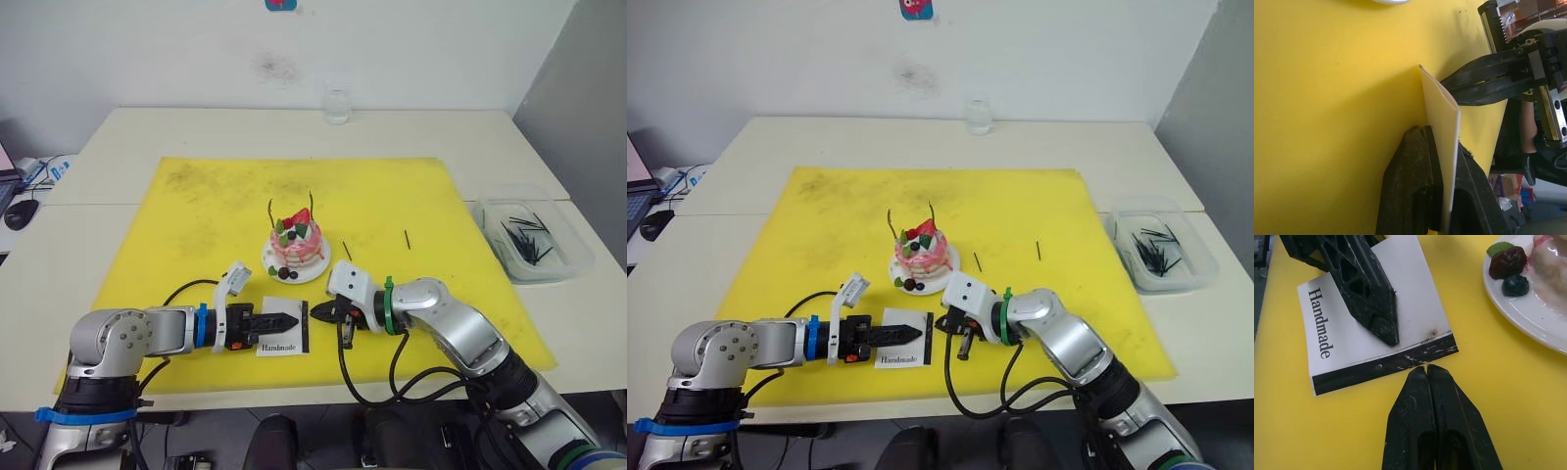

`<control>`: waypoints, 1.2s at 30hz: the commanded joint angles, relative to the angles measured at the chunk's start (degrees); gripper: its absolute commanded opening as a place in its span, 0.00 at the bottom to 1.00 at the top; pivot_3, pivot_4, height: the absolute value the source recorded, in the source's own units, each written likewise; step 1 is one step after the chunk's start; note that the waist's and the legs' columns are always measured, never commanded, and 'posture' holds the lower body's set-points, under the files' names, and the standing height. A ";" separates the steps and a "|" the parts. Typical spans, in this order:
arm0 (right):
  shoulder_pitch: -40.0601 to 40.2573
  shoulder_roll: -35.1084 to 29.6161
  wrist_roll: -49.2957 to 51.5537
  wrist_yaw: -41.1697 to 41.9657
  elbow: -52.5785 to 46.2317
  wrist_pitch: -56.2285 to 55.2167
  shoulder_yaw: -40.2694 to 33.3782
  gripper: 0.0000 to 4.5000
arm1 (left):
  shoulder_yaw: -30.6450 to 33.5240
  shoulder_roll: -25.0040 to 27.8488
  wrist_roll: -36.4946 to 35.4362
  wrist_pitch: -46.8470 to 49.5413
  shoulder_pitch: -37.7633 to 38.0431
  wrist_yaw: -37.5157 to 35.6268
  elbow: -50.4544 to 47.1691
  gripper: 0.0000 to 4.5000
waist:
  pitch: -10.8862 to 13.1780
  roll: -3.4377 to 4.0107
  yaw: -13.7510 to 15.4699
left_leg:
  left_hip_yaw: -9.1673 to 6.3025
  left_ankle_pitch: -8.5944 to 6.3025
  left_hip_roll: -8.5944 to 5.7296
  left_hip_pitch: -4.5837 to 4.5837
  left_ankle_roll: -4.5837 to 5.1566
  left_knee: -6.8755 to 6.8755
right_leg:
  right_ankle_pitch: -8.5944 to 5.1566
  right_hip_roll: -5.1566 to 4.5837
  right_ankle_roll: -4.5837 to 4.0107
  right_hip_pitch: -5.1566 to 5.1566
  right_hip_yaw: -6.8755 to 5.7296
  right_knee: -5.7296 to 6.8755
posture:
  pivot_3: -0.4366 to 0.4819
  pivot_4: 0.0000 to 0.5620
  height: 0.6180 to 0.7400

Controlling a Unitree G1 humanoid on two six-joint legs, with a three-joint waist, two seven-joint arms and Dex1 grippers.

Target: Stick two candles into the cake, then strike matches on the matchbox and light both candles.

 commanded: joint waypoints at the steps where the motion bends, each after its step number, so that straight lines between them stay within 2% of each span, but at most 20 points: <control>1: 0.34 0.00 1.36 -0.83 -3.39 0.77 -2.44 0.00 | -1.34 0.38 1.15 1.31 2.21 0.72 -0.12 0.00 | 0.00 0.00 0.00 | 0.01 0.00 0.00 0.00 0.00 0.00 | 0.00 0.00 0.00 0.00 0.01 0.00 | 0.48 0.27 1.00; 4: 0.46 -0.46 1.80 -1.43 -4.78 0.74 -4.42 0.00 | 0.70 0.06 -0.11 1.39 2.00 0.86 -0.79 0.00 | 0.00 0.00 -0.02 | 0.02 0.00 0.00 0.00 0.00 -0.01 | 0.00 0.00 0.00 -0.01 0.02 -0.01 | 0.48 0.27 1.00; 8: -0.03 -1.95 3.89 -2.00 -7.59 -0.13 -10.85 0.00 | 4.88 0.96 -3.49 0.79 1.86 -0.27 -4.49 0.00 | 0.01 0.00 -0.05 | 0.01 0.00 0.01 -0.04 0.00 -0.03 | 0.00 0.01 0.00 -0.06 0.01 -0.01 | 0.48 0.27 1.00; 13: 2.61 -4.54 3.74 -4.31 -10.11 -2.30 -16.06 0.00 | 10.23 2.78 -8.39 1.02 3.31 -0.83 -9.42 0.00 | 0.03 -0.04 0.00 | 0.00 0.00 0.01 -0.10 0.00 -0.03 | 0.00 0.00 0.00 -0.09 0.00 -0.03 | 0.48 0.27 1.00; 16: 4.89 -2.61 2.49 -8.85 -10.80 -4.12 -17.02 0.14 | 12.85 4.31 -10.95 1.63 4.46 -0.80 -10.52 0.00 | 0.03 -0.03 -0.11 | 0.00 0.00 0.02 -0.09 0.00 -0.04 | -0.01 0.01 0.00 -0.10 0.00 -0.03 | 0.48 0.27 1.00; 20: 9.37 2.37 -3.94 -18.59 -9.31 -11.64 -14.98 0.45 | 14.67 6.14 -11.49 0.07 6.50 -0.67 -10.85 0.00 | 0.03 -0.03 -0.10 | -0.01 0.00 0.02 -0.09 0.00 -0.04 | -0.01 0.02 -0.01 -0.12 0.00 -0.01 | 0.48 0.27 1.00; 25: 11.95 8.24 -8.27 -26.40 -4.10 -16.04 -14.20 0.45 | 15.41 6.39 -11.45 -0.84 6.72 0.51 -10.28 0.00 | 0.03 -0.03 -0.07 | 0.02 0.00 0.01 -0.10 -0.01 -0.03 | -0.01 -0.05 -0.01 -0.11 0.02 -0.02 | 0.48 0.27 1.00; 29: 9.09 12.52 -11.10 -32.20 5.31 -19.82 -14.83 0.45 | 14.60 6.71 -11.46 -1.25 6.46 0.19 -10.25 0.00 | 0.02 -0.05 -0.10 | 0.10 0.00 -0.01 -0.09 -0.01 -0.01 | 0.00 -0.09 0.00 -0.10 0.08 -0.02 | 0.48 0.27 1.00; 36: 6.61 15.97 -12.37 -33.83 12.18 -21.80 -14.52 0.45 | 13.94 6.56 -11.14 -1.91 5.87 0.24 -10.00 0.00 | 0.02 -0.05 -0.11 | 0.08 0.00 0.02 -0.12 -0.01 -0.06 | -0.03 -0.06 -0.06 -0.13 0.06 -0.03 | 0.48 0.27 1.00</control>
